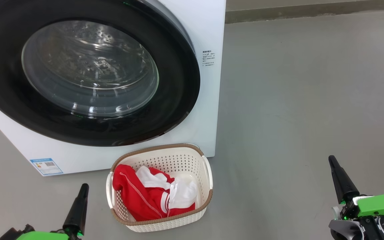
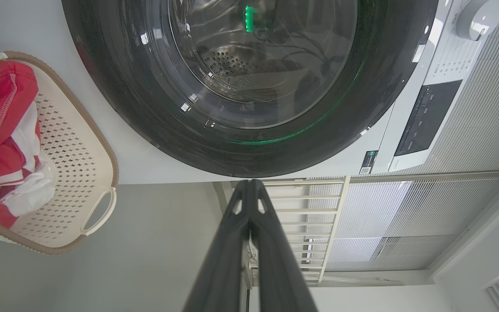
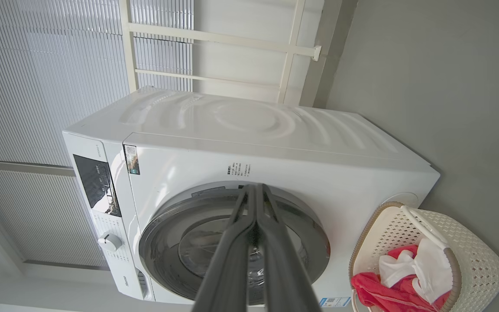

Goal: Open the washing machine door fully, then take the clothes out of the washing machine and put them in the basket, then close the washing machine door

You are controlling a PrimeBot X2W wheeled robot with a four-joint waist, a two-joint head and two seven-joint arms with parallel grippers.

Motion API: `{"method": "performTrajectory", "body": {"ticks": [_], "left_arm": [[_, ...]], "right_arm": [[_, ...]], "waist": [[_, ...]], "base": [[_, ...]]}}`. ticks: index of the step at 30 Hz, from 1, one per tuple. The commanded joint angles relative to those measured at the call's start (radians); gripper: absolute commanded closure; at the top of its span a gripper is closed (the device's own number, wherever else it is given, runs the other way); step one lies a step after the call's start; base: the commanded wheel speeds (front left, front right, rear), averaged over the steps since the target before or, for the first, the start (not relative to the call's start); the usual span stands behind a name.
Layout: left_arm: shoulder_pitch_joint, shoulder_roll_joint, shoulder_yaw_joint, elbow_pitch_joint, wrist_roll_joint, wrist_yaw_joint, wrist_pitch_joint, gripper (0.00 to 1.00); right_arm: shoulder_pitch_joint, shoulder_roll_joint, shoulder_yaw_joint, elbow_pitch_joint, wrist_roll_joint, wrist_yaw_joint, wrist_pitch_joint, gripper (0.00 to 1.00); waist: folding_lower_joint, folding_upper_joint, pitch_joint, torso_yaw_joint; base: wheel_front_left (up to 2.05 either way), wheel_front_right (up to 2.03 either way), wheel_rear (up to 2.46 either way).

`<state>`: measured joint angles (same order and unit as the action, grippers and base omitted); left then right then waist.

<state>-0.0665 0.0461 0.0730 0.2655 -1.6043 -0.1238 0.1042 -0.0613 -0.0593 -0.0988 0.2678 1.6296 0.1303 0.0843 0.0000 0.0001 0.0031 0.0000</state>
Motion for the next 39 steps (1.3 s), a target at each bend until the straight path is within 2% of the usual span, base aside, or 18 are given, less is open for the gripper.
{"method": "performTrajectory", "body": {"ticks": [1, 39], "left_arm": [[-0.041, 0.008, 0.036, -0.020, -0.009, -0.007, 0.005, 1.00], [-0.041, 0.007, 0.038, -0.020, -0.006, -0.007, 0.007, 1.00]], "right_arm": [[-0.044, -0.013, 0.015, -0.025, 0.004, 0.000, 0.005, 1.00], [-0.045, -0.004, 0.003, -0.024, -0.006, 0.000, 0.014, 1.00]], "waist": [[0.0000, -0.0001, 0.000, 0.000], [0.0000, -0.0001, 0.000, 0.000]], "base": [[0.00, 0.00, 0.00], [0.00, 0.00, 0.00]]}}
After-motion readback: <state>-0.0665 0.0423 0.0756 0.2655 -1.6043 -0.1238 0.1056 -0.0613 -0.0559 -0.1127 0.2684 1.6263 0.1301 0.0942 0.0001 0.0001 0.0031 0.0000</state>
